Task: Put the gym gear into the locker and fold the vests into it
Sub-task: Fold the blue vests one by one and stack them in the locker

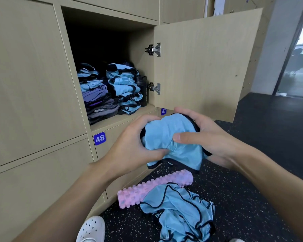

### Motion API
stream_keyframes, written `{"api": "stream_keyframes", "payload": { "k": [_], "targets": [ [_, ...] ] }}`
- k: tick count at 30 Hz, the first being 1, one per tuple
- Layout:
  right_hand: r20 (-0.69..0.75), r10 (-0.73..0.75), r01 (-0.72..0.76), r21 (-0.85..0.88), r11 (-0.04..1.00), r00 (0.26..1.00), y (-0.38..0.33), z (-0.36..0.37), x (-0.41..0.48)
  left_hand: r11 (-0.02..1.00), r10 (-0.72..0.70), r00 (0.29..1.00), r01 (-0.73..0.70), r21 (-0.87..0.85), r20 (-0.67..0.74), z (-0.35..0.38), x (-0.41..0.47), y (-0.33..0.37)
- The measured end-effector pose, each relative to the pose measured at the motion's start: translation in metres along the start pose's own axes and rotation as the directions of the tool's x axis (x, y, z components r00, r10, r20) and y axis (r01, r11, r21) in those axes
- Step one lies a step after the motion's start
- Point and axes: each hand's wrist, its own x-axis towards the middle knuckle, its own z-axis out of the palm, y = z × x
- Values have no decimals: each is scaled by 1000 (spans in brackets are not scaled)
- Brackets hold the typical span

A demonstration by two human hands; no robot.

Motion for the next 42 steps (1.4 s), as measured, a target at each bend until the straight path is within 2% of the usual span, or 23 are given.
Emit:
{"api": "stream_keyframes", "payload": {
  "k": [3, 6, 10, 15, 18, 23, 35, 42],
  "targets": [
    [76, -14, 26, -160, 987, 997, 2, -4, 1, 994, -25, 998, 19, -109, -51, -1, 2, -1],
    [91, 8, 20, -307, 951, 996, 3, -11, 12, 989, -50, 997, 40, -144, -65, -2, 8, -7],
    [100, -10, 40, -304, 952, 995, 3, -15, 40, 967, -118, 990, 96, -237, -79, -4, 26, -17],
    [-21, -156, 149, -192, 970, 988, 5, -9, 93, 926, -210, 956, 127, -356, -206, -15, 65, -32],
    [-107, -173, 159, -124, 979, 979, 13, -8, 128, 943, -158, 957, 73, -324, -244, -22, 88, -43],
    [-120, -178, 165, -110, 980, 977, 17, -11, 184, 985, -77, 967, 35, -172, -243, -30, 131, -69],
    [-132, -357, 335, -164, 928, 925, 21, -8, 342, 990, -142, 903, 123, -74, -406, -78, 230, -154],
    [-123, -472, 443, -207, 872, 873, -11, 2, 446, 986, 80, 837, 13, 165, -541, -124, 316, -167]
  ]
}}
